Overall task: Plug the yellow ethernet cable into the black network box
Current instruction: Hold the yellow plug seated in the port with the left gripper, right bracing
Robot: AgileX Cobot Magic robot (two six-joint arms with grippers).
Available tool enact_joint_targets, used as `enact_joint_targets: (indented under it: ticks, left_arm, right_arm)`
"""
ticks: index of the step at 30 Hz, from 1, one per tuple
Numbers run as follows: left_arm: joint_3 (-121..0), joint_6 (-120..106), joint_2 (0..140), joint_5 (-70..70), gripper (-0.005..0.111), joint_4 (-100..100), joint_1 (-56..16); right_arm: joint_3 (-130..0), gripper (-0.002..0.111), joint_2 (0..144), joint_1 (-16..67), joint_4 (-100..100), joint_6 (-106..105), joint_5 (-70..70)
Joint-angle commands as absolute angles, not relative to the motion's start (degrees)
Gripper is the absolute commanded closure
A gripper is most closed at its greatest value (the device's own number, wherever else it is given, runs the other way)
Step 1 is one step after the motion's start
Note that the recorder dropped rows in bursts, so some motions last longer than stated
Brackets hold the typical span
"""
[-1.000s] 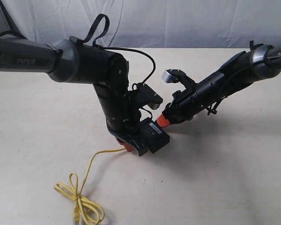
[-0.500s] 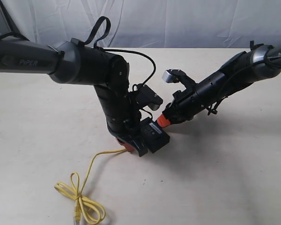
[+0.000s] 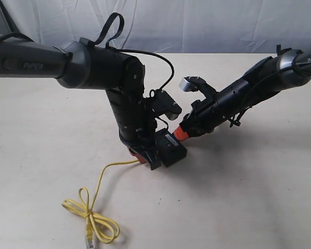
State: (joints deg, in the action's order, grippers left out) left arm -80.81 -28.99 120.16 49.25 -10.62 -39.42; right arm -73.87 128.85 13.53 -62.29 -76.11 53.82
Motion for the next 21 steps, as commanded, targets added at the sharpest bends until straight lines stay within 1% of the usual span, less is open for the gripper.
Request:
enact_joint_targets:
  ticks: [1,16,21]
  left_arm:
    - [-81.8,-29.3,120.0,43.9,0.106,-12.0,-39.5]
    - [-81.9,-25.6,122.0,37.4,0.106,-12.0,-39.5]
    - [-84.6,-25.5,121.9,38.4,0.106,-12.4,-39.5]
  right_arm:
    - [-73.5,0.109,129.5,15.0,-61.3,-76.3,55.7]
    - [-73.5,0.109,129.5,15.0,-63.6,-76.3,58.5]
    - [-73.5,0.109,129.5,15.0,-63.6,-76.3,60.0]
